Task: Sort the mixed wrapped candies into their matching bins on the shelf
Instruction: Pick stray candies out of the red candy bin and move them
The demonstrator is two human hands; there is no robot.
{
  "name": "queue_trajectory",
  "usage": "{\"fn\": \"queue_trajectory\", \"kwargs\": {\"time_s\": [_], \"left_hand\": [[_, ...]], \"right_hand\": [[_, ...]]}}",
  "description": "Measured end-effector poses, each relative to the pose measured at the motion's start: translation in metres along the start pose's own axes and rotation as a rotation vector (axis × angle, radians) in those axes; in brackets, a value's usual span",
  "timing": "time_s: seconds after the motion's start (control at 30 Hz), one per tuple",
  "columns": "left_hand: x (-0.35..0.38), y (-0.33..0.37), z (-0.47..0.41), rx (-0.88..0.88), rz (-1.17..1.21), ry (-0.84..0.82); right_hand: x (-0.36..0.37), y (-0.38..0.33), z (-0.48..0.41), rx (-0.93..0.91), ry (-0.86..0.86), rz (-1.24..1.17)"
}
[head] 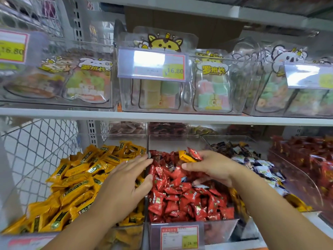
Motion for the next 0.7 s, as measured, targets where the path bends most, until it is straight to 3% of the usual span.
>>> {"fn": "queue_trajectory", "kwargs": {"time_s": [0.13, 0.37, 0.47, 0.57, 0.63, 0.7], "left_hand": [[0.001, -0.001, -0.001, 0.014, -0.013, 0.001], [0.0, 0.002, 0.001, 0.007, -0.032, 0.001], [-0.002, 0.002, 0.002, 0.011, -0.052, 0.007], [-0.003, 0.003, 0.003, 0.014, -0.058, 0.024], [-0.004, 0.005, 0.004, 0.016, -0.044, 0.041], [-0.005, 0.006, 0.005, 0.015, -0.048, 0.051]], "right_hand": [[-0.009, -0.011, 0.006, -0.003, 0.128, 0.28], [-0.019, -0.018, 0.009, -0.015, 0.205, 0.46], [-0.018, -0.014, 0.005, 0.059, 0.168, 0.463], [-0.022, -0.018, 0.005, 0.098, 0.229, 0.615], [-0.026, -0.023, 0.005, 0.077, 0.297, 0.724], [-0.022, -0.028, 0.0, 0.014, 0.307, 0.659]]}}
Point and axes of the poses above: each hand's wrist, its own z-axis away from the middle knuckle, its own x-axis out of the palm, y = z × x, the point moved 7 cm from there along -z, towards the middle knuckle, and after that the axes turned 10 degrees about -y, right-handed, at the moved point
